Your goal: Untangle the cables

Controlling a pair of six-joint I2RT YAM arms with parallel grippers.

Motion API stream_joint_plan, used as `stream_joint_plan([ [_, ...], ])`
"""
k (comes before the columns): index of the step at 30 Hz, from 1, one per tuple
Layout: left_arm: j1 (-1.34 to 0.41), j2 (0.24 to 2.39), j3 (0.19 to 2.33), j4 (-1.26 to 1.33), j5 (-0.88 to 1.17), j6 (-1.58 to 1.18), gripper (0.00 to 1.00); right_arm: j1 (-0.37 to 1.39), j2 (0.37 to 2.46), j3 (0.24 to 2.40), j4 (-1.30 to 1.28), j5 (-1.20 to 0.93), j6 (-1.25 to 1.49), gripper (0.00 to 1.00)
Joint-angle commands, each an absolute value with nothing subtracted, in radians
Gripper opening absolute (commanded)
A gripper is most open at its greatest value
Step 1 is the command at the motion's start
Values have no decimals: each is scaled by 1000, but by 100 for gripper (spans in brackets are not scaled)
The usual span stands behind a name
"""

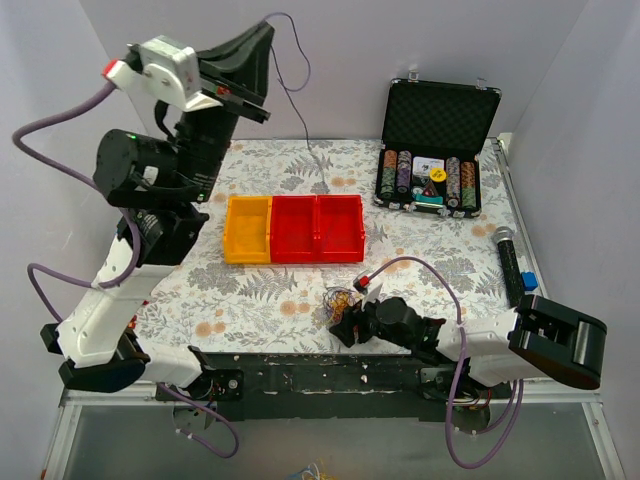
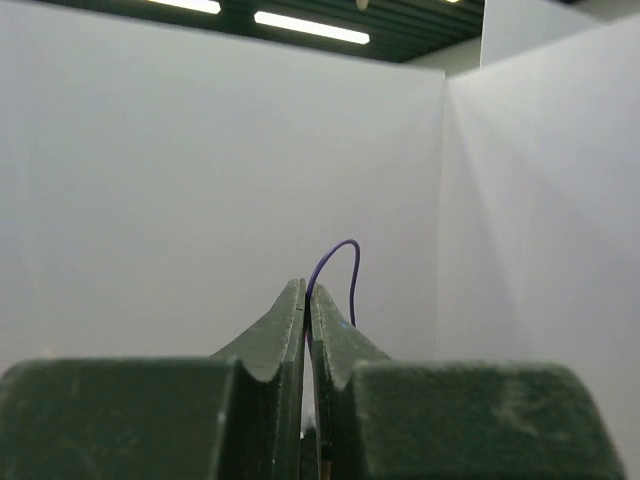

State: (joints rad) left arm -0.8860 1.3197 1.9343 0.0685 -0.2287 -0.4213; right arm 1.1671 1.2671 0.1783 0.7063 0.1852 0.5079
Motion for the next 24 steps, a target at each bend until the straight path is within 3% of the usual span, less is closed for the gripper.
stream_joint_plan([
  [1,-890,1333,2068,154,-247,-367,0,1170,1296,164,683,204,525,72],
  [4,-890,1307,2034,83,-245,-394,2,1170,1270,170,664,201,520,72],
  [10,-890,1177,1741,26,-232,-446,2,1172,1059,199,537,235,482,73],
  [24,-891,1108,1427,210,-385,-331,5,1170,927,227,425,267,456,71],
])
